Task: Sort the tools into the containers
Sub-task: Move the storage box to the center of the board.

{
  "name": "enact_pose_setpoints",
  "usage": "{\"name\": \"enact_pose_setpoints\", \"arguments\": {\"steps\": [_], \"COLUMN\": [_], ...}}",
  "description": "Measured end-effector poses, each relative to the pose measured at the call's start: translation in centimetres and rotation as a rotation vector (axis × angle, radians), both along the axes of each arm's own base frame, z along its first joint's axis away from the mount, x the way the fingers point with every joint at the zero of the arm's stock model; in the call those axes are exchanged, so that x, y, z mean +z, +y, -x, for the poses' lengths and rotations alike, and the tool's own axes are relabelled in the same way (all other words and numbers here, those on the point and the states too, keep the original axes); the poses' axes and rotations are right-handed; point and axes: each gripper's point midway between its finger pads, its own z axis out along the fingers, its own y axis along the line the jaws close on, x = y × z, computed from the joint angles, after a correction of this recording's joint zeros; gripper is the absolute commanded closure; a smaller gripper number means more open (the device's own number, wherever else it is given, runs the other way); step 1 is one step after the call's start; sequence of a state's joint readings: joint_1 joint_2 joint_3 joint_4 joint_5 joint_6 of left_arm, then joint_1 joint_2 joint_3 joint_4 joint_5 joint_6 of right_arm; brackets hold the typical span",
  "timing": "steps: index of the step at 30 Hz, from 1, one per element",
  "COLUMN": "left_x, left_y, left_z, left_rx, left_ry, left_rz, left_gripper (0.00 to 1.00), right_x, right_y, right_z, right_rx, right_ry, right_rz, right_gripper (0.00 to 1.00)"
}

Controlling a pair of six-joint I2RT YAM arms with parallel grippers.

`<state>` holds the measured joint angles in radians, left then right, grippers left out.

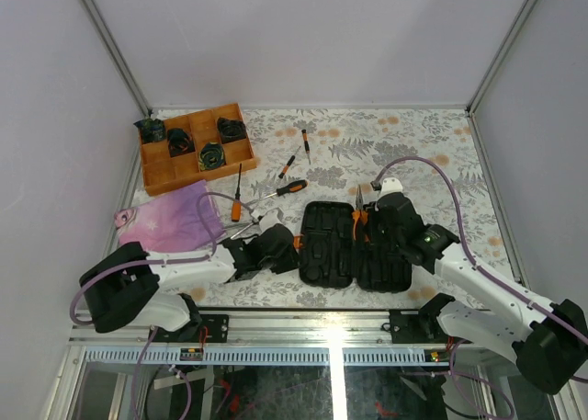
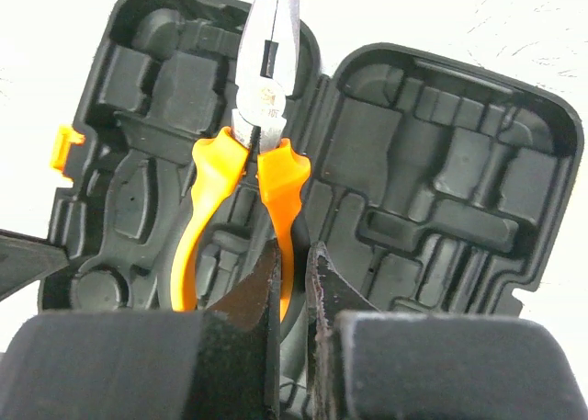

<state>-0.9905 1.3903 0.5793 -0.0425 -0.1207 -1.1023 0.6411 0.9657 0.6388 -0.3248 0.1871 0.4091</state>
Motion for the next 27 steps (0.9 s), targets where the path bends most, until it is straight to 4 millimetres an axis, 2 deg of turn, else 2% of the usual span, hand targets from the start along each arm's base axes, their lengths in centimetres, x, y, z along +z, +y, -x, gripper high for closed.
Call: {"name": "enact_pose_setpoints", "arguments": {"steps": [6,10,14,20,24,27], "left_x": [-0.1,-0.1,-0.2,-0.5,-0.6,0.1], "left_y": [2.5,4.2,4.5,3.4,3.4,3.9], "left_z": [1.3,1.6,1.5,1.3,1.7,1.5], "left_rx": [0.112,0.188,0.218,0.2,0.181,0.183], "left_ry": [0.032,0.042,0.049,0.053,0.054,0.031], "left_rz": [0.004,-0.002,0.001,-0.019,-0.033,-0.036], "left_gripper": [1.0,0.99,0.86,0.59,0.49,0.44], "right_x": [-0.5,-0.4,-0.1,0.3,0.7,1.0], "right_y": [0.3,0.4,0.7,1.1,1.5,1.9], "right_z": [0.3,0.2,0.1,0.1,0.1,0.1], "right_rx": [0.014,0.01,0.01,0.02,0.031,0.037], "right_ry": [0.027,0.029,0.029,0.033,0.034,0.038], "right_rz": [-0.001,-0.01,-0.023,-0.04,-0.058,-0.07], "right_gripper": [1.0,1.0,1.0,1.0,1.0,1.0]}}
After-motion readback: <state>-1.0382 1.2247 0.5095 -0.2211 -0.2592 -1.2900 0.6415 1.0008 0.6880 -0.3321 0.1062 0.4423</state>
